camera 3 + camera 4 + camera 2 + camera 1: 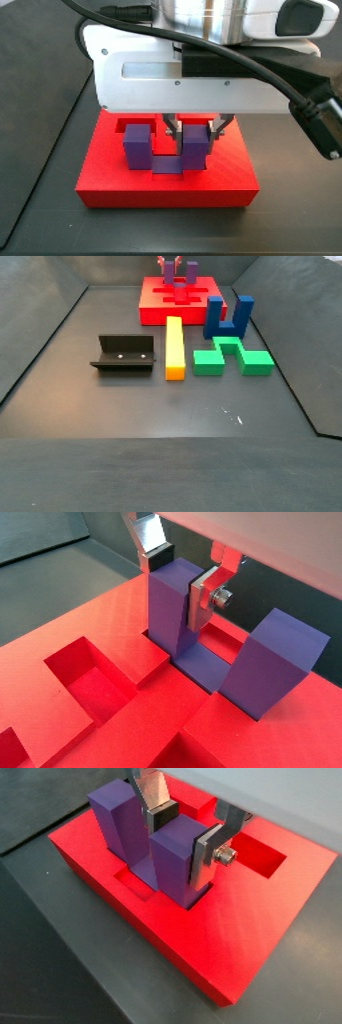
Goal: Pick up the purple object. Move up. Place the purple object on the fixture. Regrasp the purple object. Move to above the board. Insert the purple object.
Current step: Insert the purple object.
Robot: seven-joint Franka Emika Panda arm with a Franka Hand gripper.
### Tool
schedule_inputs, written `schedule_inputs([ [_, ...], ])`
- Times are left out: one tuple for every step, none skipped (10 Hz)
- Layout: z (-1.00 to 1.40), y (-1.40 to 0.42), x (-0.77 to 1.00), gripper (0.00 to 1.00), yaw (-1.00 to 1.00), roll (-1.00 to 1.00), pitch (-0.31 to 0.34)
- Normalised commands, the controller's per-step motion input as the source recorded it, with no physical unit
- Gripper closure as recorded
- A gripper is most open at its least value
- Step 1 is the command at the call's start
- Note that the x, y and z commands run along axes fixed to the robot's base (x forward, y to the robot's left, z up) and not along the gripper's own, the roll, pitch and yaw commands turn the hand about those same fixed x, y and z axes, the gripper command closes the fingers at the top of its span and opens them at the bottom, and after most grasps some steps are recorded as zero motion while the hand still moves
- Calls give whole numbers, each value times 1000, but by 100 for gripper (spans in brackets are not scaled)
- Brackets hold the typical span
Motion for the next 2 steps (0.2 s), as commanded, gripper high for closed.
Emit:
schedule_inputs([
  [-6,0,11,100,-23,7,0],
  [0,0,0,100,0,0,0],
])
